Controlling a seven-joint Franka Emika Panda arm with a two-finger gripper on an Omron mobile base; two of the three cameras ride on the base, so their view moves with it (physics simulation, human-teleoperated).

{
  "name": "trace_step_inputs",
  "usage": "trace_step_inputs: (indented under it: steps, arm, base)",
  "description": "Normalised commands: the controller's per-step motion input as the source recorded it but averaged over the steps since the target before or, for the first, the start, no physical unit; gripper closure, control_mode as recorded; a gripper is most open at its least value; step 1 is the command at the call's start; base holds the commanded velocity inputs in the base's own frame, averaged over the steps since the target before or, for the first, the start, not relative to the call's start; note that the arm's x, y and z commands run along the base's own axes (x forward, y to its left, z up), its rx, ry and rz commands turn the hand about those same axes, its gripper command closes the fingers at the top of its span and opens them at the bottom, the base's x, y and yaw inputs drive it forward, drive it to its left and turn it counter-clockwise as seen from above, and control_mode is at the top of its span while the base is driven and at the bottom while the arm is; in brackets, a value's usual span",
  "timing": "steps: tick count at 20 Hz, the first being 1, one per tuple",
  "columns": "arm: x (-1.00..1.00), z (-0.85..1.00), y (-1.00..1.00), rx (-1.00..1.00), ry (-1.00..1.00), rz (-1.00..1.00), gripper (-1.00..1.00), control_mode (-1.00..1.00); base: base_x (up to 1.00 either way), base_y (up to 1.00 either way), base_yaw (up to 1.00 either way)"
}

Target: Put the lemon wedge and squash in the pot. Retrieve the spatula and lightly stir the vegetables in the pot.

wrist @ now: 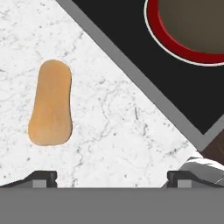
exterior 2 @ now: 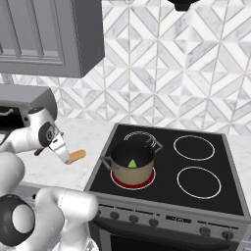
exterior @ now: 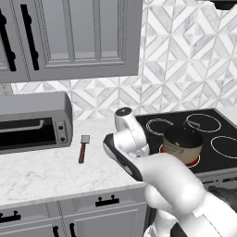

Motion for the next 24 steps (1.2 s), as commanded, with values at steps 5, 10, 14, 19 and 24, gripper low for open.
trace_step_inputs:
  steps: [5,10,14,19,24]
  arm:
    - [0.56,-0.28,0.08,0.0,0.02,-0.06,-1.0,-1.0]
    - [0.5,-0.36,0.0,0.0,0.1,-0.07,-1.0,-1.0]
    - [0.42,-0.23,0.0,0.0,0.03,-0.01,-1.0,-1.0]
    - [0.21,-0.3,0.0,-0.03,0.0,0.0,-1.0,-1.0]
    - [0.0,-0.38,-0.17,-0.09,0.0,0.0,-1.0,-1.0]
  base:
    - [0.0,0.0,0.0]
    - [0.0,0.0,0.0]
    - [0.0,0.0,0.0]
    - [0.0,0.0,0.0]
    - [0.0,0.0,0.0]
